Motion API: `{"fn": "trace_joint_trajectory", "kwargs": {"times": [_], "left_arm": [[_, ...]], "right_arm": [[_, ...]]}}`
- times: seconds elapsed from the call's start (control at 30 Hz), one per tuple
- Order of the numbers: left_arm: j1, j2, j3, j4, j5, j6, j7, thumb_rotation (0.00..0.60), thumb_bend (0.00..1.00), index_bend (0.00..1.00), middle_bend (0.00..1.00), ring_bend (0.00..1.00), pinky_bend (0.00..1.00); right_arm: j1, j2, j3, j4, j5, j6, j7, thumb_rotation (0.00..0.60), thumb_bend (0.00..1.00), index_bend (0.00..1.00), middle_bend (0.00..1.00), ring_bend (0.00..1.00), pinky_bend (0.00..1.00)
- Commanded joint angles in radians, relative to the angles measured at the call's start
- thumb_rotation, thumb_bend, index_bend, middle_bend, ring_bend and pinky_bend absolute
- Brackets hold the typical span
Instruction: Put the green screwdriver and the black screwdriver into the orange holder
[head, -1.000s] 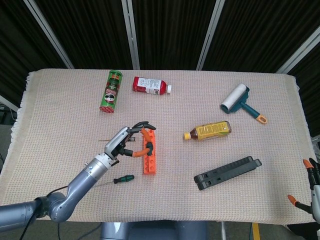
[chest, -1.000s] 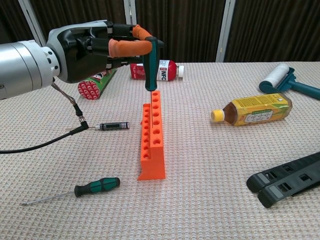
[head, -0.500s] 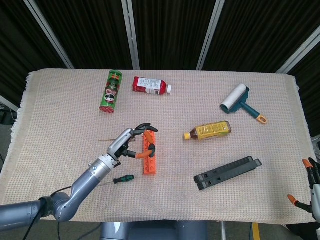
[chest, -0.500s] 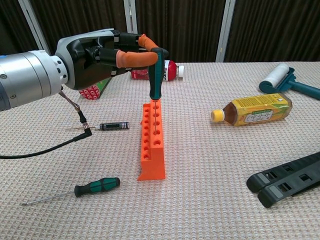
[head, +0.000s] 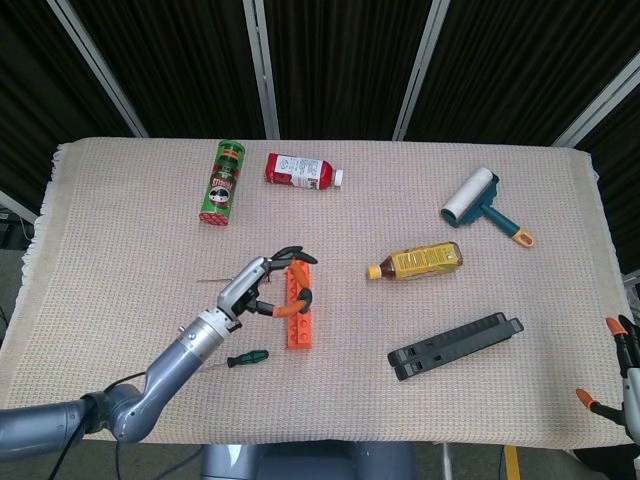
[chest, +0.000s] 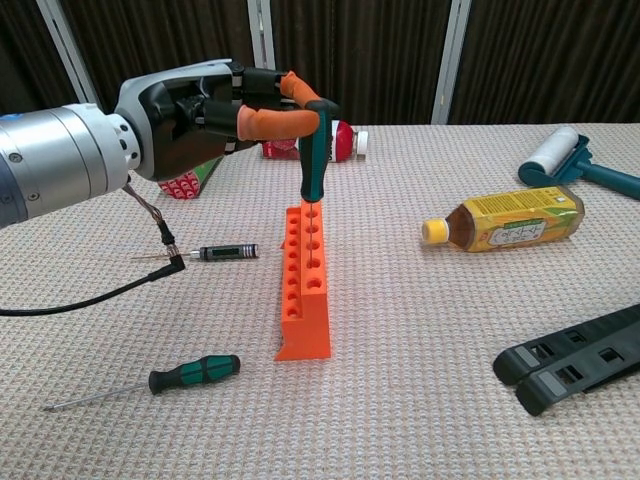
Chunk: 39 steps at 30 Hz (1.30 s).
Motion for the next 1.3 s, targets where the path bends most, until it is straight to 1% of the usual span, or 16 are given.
{"fn": "trace_joint_trajectory", "kwargs": {"times": [0.03,0.27,0.4,0.67,0.87,1.3], "left_arm": [[0.000,-0.004,0.007,0.006,0.009,0.005,0.012,0.600,0.39,0.67,0.21,0.04,0.00],[0.010,-0.035,0.042,0.040,0.067,0.077,0.107,0.600,0.39,0.67,0.22,0.04,0.00],[0.016,-0.052,0.063,0.055,0.089,0.102,0.140,0.600,0.39,0.67,0.22,0.03,0.00],[0.028,-0.082,0.090,0.077,0.119,0.136,0.151,0.600,0.39,0.68,0.22,0.03,0.00],[0.037,-0.099,0.109,0.087,0.126,0.142,0.143,0.600,0.39,0.68,0.22,0.04,0.00],[0.055,-0.135,0.126,0.127,0.130,0.158,0.111,0.600,0.39,0.68,0.22,0.04,0.00]], "right_arm": [[0.000,-0.001,0.000,0.001,0.001,-0.001,0.001,0.600,0.00,0.00,0.00,0.00,0.00],[0.002,0.000,0.000,0.001,-0.002,-0.003,0.001,0.600,0.00,0.00,0.00,0.00,0.00],[0.003,0.000,-0.001,0.002,-0.001,-0.006,0.003,0.600,0.00,0.00,0.00,0.00,0.00],[0.002,0.001,0.000,0.006,0.002,-0.007,0.009,0.600,0.00,0.00,0.00,0.00,0.00],[0.006,0.002,0.002,0.009,0.004,-0.014,0.013,0.600,0.00,0.00,0.00,0.00,0.00],[0.010,0.002,0.003,0.015,0.011,-0.026,0.018,0.600,0.00,0.00,0.00,0.00,0.00]]}}
